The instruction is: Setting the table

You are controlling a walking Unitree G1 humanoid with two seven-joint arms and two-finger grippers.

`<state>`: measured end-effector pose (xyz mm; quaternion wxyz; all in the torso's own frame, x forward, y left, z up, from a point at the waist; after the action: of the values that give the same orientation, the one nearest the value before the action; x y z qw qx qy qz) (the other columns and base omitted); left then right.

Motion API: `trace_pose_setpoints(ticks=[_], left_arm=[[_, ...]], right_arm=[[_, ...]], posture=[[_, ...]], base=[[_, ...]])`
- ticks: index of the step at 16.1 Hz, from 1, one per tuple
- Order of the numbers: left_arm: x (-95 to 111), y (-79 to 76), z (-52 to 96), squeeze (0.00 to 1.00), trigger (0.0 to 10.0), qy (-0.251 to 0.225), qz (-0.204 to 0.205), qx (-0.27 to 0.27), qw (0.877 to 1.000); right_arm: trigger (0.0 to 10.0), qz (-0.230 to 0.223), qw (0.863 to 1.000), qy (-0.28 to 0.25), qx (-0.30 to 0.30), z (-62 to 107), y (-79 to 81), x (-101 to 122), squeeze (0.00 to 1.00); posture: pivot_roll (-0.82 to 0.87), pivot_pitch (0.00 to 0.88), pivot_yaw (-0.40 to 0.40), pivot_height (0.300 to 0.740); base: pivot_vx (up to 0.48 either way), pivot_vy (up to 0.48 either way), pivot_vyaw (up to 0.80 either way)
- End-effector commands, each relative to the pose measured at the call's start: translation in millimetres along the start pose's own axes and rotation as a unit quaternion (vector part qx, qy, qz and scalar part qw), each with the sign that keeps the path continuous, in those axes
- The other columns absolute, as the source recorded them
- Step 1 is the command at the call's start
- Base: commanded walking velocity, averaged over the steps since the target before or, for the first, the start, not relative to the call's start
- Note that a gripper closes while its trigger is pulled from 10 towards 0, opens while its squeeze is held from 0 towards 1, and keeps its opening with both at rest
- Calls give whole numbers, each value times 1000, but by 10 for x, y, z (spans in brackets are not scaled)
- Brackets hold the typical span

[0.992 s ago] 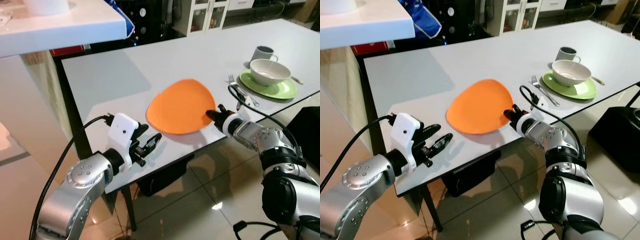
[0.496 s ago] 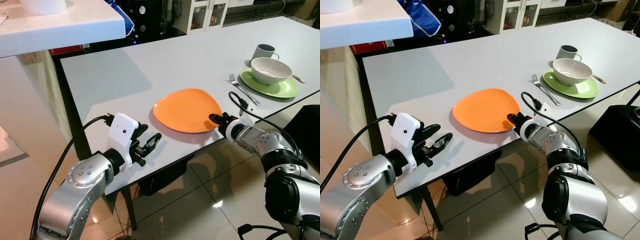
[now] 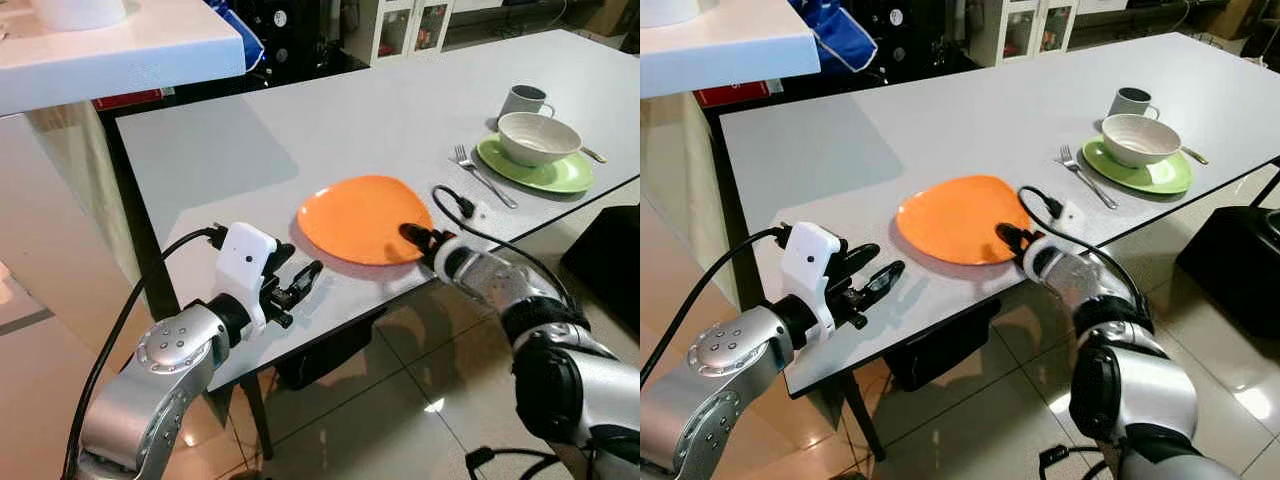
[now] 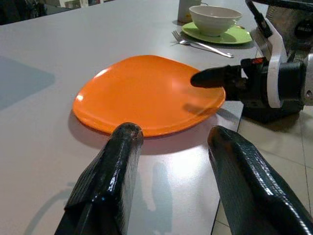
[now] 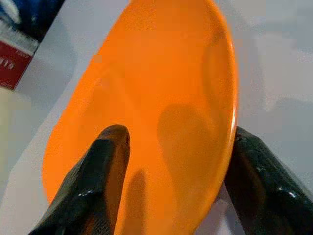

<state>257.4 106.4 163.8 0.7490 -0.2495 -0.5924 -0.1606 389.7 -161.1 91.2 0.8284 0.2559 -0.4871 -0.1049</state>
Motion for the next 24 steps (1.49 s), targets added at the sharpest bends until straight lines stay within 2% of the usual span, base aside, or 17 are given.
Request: trace_pose_setpoints(ticks=[1, 4, 5, 6, 7, 8, 9, 10, 14, 15, 20, 22, 23, 24], left_arm=[[2, 2, -7, 0, 10000, 1, -1, 6, 1000], [4, 4, -10, 0, 10000, -1, 0, 8, 1000], [1, 10, -8, 0, 10000, -2, 1, 12, 1000], [-1, 13, -8, 0, 10000, -3, 3, 14, 1000], [-1, 14, -11, 0, 10000, -3, 4, 14, 1000], [-1, 15, -12, 0, 10000, -3, 4, 15, 1000], [1, 18, -16, 0, 10000, -3, 5, 15, 1000], [2, 19, -18, 0, 10000, -4, 5, 16, 1000], [12, 41, -39, 0, 10000, -9, 8, 22, 1000], [16, 43, -41, 0, 10000, -10, 8, 23, 1000], [41, 77, -53, 0, 10000, -18, 9, 29, 999], [43, 80, -52, 0, 10000, -20, 10, 30, 999], [43, 82, -53, 0, 10000, -21, 10, 30, 999], [44, 86, -53, 0, 10000, -23, 10, 31, 999]], right_arm=[[10000, 20, 1000, -8, 12, -23, 64, 39, 1000], [10000, 49, 999, -8, -13, -13, -14, 7, 984], [10000, 71, 997, -13, -26, -1, -65, 4, 118], [10000, 92, 995, -21, -31, 15, -106, 11, 0], [10000, 103, 994, -21, -35, 30, -143, 4, 8], [10000, 107, 993, -18, -41, 41, -173, -9, 808], [10000, 96, 994, -18, -40, 50, -194, -24, 1000], [10000, 95, 994, -15, -43, 55, -213, -48, 1000], [10000, 157, 985, -7, -67, 53, -252, -113, 1000], [10000, 184, 981, -6, -63, 32, -208, -115, 1000], [10000, 189, 981, -33, -40, -80, 75, -29, 1000], [10000, 226, 973, -27, -29, -99, 128, -48, 1000], [10000, 284, 958, -13, -31, -104, 127, -92, 949], [10000, 322, 946, -9, -44, -100, 99, -115, 773]], posture=[[72, 39, -26, 740], [71, 40, -30, 740], [71, 40, -30, 740], [71, 38, -32, 740], [69, 34, -32, 740], [69, 34, -32, 740], [68, 32, -29, 740], [68, 32, -29, 740], [65, 16, -29, 740], [65, 16, -29, 740], [71, 1, -32, 740], [71, 1, -32, 740], [72, 0, -33, 740], [72, 0, -33, 740]], base=[[0, 0, 0], [0, 0, 0], [0, 0, 0], [0, 0, 0], [0, 0, 0], [0, 0, 0], [0, 0, 0], [0, 0, 0], [0, 0, 0], [0, 0, 0], [0, 0, 0], [0, 0, 0], [0, 0, 0], [0, 0, 0]])
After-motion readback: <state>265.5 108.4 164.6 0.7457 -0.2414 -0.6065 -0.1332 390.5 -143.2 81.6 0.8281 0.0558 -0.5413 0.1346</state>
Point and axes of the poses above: a point about 5 cm out from each wrist's last joint towards the gripper, its own z axis pointing back from the gripper into the wrist, its own x axis along the axis of the wrist's last joint, y = z × x, the point moved 2 cm from there along -z, pointing out of the wrist towards the gripper, and after that the axes turned 11 degrees about z, right-handed, at the moved point
